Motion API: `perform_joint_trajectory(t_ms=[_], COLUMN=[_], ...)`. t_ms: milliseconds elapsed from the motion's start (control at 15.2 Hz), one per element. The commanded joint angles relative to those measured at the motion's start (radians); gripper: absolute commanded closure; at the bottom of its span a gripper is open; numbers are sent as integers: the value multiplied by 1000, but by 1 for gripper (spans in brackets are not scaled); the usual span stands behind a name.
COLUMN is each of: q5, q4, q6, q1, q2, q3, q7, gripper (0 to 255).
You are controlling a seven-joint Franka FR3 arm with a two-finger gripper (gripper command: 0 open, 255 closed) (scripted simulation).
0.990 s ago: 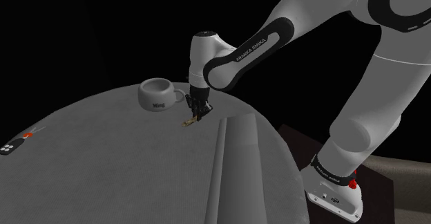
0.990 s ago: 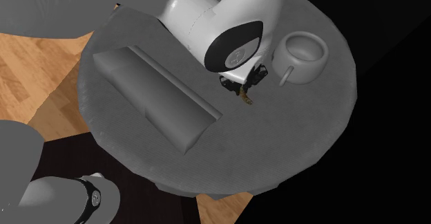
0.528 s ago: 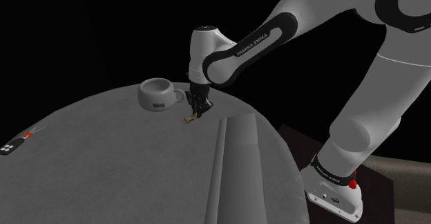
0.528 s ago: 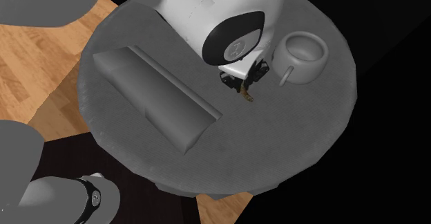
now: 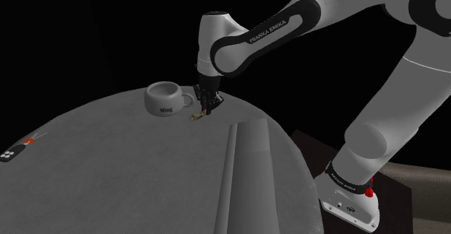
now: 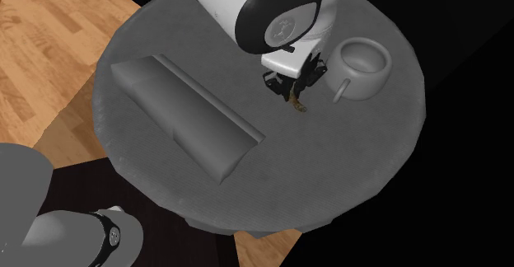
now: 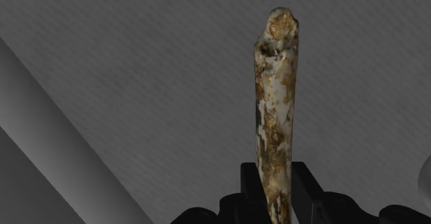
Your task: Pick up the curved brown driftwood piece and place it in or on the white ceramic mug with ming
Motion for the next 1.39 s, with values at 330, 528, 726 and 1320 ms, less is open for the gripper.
perform_joint_trajectory(t_ms=[330,528,726,1320], q5=[46,60,71,91], q4=[46,70,96,176], q6=[-93,-134,-174,-284], q1=[-2,-3,-3,-5], q2=[-60,-80,-98,-134], q3=[-4,-8,-12,-23], q7=[-31,-41,-49,-63], gripper=[255,255,255,255])
